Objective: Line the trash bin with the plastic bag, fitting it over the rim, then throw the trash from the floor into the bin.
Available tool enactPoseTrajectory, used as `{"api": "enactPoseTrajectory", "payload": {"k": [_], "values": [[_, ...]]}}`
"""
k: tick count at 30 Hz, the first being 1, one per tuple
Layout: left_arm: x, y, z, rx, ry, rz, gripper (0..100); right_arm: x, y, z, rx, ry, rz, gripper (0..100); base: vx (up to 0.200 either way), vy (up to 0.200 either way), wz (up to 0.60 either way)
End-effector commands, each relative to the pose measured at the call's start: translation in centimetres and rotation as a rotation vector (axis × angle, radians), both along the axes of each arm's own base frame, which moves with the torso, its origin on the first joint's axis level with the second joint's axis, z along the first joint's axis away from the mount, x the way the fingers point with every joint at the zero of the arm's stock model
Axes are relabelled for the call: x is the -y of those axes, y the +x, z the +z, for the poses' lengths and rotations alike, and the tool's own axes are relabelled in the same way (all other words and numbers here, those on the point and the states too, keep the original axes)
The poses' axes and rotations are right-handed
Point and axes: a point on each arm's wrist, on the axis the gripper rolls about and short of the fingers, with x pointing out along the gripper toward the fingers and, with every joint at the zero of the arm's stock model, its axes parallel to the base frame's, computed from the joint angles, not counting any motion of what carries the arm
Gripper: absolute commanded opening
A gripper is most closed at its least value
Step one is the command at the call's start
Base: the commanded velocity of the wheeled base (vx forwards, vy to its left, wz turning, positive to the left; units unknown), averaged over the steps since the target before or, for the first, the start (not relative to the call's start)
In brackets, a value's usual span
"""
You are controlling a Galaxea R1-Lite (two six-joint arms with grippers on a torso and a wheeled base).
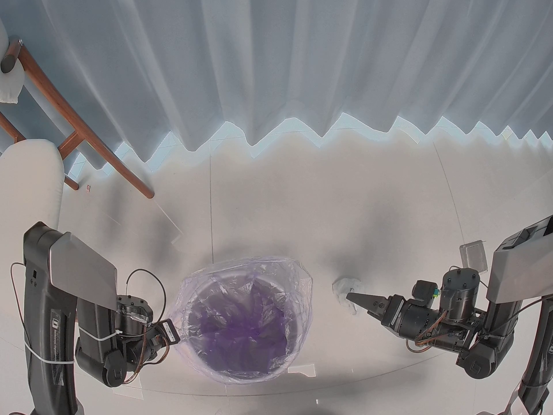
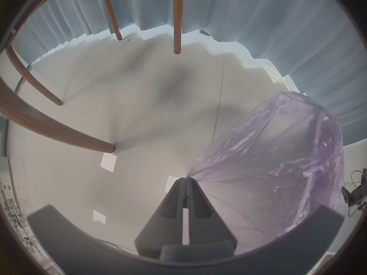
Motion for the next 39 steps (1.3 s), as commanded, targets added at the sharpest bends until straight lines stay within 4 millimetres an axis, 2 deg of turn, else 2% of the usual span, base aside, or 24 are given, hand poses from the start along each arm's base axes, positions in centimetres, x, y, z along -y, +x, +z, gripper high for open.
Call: {"api": "enactPoseTrajectory", "payload": {"k": [1,10,11,14,17,19,25,28,31,35,36,38,39], "values": [[-0.2,-0.2,-1.0,-0.022,0.004,0.005,0,-0.1,0.1,-0.1,0.006,0.004,0.001,100,0.0,0.0,0.0],[-0.1,-0.6,-1.1,-0.037,0.009,0.011,0,-0.1,0.1,-0.1,0.008,0.004,0.001,100,0.0,0.0,0.0],[-0.1,-0.6,-1.2,-0.039,0.011,0.016,100,-0.1,0.1,-0.1,0.008,0.004,0.001,100,0.0,0.0,0.0],[-0.3,-0.6,-1.3,-0.042,0.013,0.026,100,-0.1,0.1,-0.1,0.006,0.004,0.001,100,0.0,0.0,0.0],[-0.2,-1.2,-0.4,-0.034,0.003,0.024,100,0.0,0.0,-0.1,0.005,0.003,0.001,100,0.0,0.0,0.0],[0.0,-1.8,1.4,0.001,-0.018,0.019,100,-0.1,0.0,-0.1,0.005,0.003,0.002,100,0.0,0.0,0.0],[0.8,-5.2,5.6,0.052,-0.111,0.011,100,-0.1,0.1,-0.1,0.005,0.005,0.002,100,0.0,0.0,0.0],[0.8,-5.4,7.6,0.144,-0.155,0.065,100,-0.1,0.0,-0.2,0.003,0.003,0.002,100,0.0,0.0,0.0],[0.7,-6.0,10.8,0.284,-0.211,0.068,100,-0.2,0.0,-0.1,0.004,0.004,0.006,100,0.0,0.0,0.0],[1.4,-7.7,15.0,0.468,-0.298,-0.007,100,-0.4,-0.3,-0.1,0.003,0.003,0.018,100,0.0,0.0,0.0],[1.7,-8.9,17.0,0.562,-0.351,-0.059,100,-0.6,-0.4,0.0,0.004,0.01,0.021,100,0.0,0.0,0.0],[2.2,-10.3,20.0,0.695,-0.436,-0.157,100,-0.9,-0.6,0.4,0.007,0.024,0.031,100,0.0,0.0,0.0],[2.5,-11.4,23.1,0.834,-0.518,-0.246,100,-1.2,-0.8,1.0,0.014,0.047,0.038,100,0.0,0.0,0.0]]}}
